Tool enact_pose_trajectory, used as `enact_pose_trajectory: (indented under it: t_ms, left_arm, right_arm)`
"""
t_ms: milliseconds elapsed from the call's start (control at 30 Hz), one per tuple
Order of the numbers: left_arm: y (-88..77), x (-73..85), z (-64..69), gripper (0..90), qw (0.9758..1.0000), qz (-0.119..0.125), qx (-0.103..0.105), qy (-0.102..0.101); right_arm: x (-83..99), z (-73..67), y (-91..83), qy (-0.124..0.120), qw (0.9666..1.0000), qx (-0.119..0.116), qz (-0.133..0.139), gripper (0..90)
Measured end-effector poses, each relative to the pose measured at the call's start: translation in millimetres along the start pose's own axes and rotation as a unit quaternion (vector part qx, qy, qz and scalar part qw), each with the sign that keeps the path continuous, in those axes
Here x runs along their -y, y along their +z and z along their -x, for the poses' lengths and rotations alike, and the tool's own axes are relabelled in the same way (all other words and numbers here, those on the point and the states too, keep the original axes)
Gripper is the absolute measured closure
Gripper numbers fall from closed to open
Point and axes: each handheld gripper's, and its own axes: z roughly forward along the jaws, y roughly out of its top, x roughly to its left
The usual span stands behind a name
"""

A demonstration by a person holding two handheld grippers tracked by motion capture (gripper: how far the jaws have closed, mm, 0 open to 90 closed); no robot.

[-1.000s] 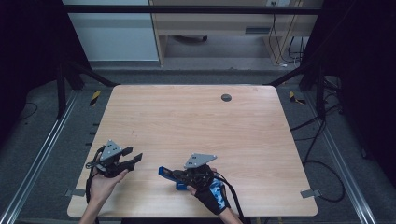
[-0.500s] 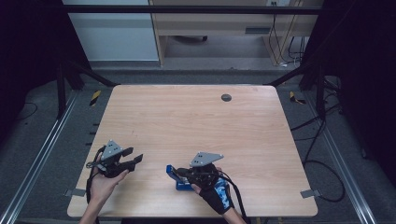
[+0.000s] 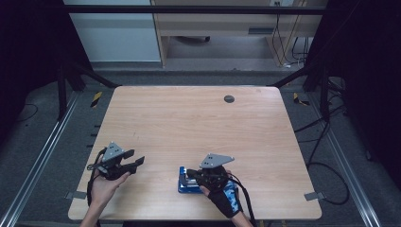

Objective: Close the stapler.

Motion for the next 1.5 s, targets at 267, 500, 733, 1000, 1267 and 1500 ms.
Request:
enact_pose_trajectory:
  t_ms: [267, 500, 733, 1000, 1267, 1500]
  left_arm:
    - [-0.8, 0.2, -0.7, 45.5, 1.0000, 0.001, 0.000, -0.004]
    - [-0.2, 0.3, -0.6, 45.3, 1.0000, -0.001, 0.000, -0.003]
    - [0.8, 0.3, 0.2, 45.2, 1.0000, -0.006, 0.001, 0.000]
    - [0.7, 0.5, -0.9, 45.1, 1.0000, -0.006, 0.000, -0.003]
    - [1.6, 0.6, -0.3, 45.0, 1.0000, -0.007, 0.000, -0.004]
    - [1.3, 0.7, -0.8, 44.8, 1.0000, -0.008, 0.000, -0.005]
  right_arm:
    - [0.0, 5.0, -5.0, 0.004, 1.0000, 0.005, 0.003, 90.0]
    - [-4.9, 10.0, -14.9, 0.005, 0.9997, 0.015, 0.020, 90.0]
    - [-16.8, 8.6, -24.2, -0.012, 0.9986, 0.034, 0.038, 90.0]
    - [-34.0, 0.7, -26.9, -0.022, 0.9983, 0.021, 0.049, 90.0]
    - [-46.0, -20.8, -23.3, -0.043, 0.9976, -0.002, 0.055, 90.0]
    - [-44.8, -23.7, -15.1, -0.040, 0.9982, -0.015, 0.041, 90.0]
